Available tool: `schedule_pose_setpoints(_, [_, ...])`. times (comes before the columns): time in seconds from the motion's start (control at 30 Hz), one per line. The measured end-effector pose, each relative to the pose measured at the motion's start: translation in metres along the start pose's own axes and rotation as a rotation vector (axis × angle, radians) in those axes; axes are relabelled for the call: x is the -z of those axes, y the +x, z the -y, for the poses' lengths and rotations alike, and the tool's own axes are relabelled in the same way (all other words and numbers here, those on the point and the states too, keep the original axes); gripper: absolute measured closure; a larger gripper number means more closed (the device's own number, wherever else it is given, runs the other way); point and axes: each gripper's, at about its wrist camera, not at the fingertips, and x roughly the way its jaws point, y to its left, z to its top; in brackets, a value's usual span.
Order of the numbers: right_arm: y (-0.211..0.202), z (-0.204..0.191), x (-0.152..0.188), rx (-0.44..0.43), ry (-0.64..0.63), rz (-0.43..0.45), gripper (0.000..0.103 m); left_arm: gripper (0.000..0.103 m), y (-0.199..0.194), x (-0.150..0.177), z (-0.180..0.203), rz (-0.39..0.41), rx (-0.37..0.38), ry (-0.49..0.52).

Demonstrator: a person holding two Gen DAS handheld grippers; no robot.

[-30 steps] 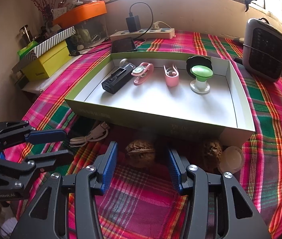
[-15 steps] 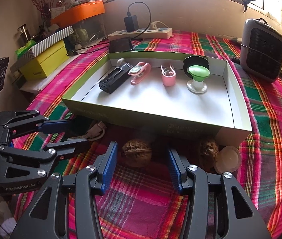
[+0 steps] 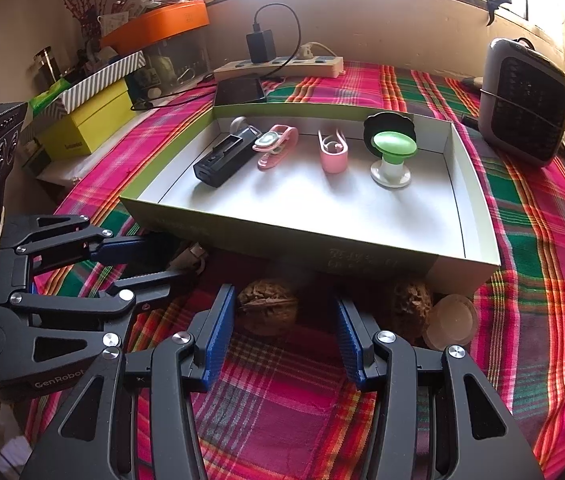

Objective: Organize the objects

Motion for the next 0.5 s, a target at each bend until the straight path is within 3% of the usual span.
schedule_pose_setpoints(0.13, [0.0, 0.0, -0.0001, -0.001, 0.001, 0.0, 0.054, 0.085, -0.0004, 0.0002, 0.0039, 0.005, -0.003, 0.015])
schedule_pose_setpoints(0.5, [0.0004, -0.0008, -0.0006, 0.007, -0.006, -0.001, 0.054, 0.086, -0.0015, 0.0003, 0.0017, 0.005, 0.015, -0.02])
